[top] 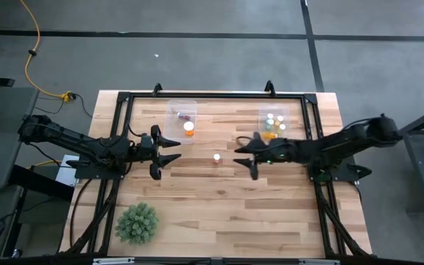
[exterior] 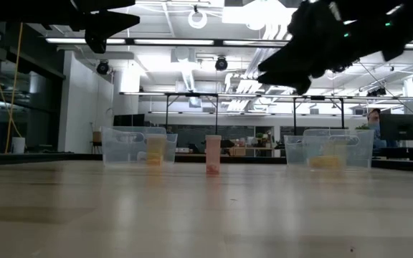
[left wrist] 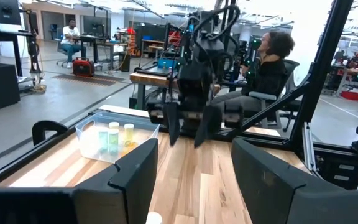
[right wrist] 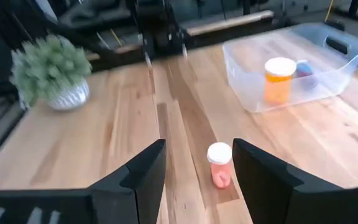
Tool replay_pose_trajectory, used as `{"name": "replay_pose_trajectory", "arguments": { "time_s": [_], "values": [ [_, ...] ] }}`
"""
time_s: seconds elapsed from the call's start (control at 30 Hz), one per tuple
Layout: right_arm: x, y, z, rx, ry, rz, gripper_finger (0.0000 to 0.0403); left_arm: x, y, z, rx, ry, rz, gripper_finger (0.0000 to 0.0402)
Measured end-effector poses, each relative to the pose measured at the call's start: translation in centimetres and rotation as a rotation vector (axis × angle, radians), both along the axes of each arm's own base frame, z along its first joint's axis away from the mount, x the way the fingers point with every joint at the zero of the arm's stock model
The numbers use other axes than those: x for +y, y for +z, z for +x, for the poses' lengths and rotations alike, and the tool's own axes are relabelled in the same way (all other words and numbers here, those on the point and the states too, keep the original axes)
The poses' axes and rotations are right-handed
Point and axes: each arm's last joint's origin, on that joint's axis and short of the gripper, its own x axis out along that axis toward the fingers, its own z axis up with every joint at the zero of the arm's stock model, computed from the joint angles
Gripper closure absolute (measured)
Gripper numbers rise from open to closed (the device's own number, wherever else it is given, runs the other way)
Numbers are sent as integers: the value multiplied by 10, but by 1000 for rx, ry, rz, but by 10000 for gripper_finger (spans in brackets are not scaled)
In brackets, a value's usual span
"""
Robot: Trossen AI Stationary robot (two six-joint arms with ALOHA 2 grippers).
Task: Pick and place medicine bottles into bin by pill shape (circle, oval)
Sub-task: Put the red tablet bottle into the right transparent bin
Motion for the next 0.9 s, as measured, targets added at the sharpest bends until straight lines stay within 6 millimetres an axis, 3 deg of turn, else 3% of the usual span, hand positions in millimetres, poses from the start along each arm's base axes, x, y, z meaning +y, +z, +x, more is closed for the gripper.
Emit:
{"name": "replay_pose_trajectory", "arguments": {
  "time_s": [0.23, 0.4, 0.67, 0.9],
  "values": [
    [3, -9, 50, 81, 35, -104, 224, 0, 0, 0, 0, 0, 0, 206],
    [4, -20, 75, 184, 53, -130, 224, 0, 0, 0, 1, 0, 0, 206],
    [4, -35, 102, 331, 23, -202, 224, 0, 0, 0, 1, 0, 0, 206],
    [3, -38, 109, 358, -5, -254, 224, 0, 0, 0, 2, 0, 0, 206]
  ]
}}
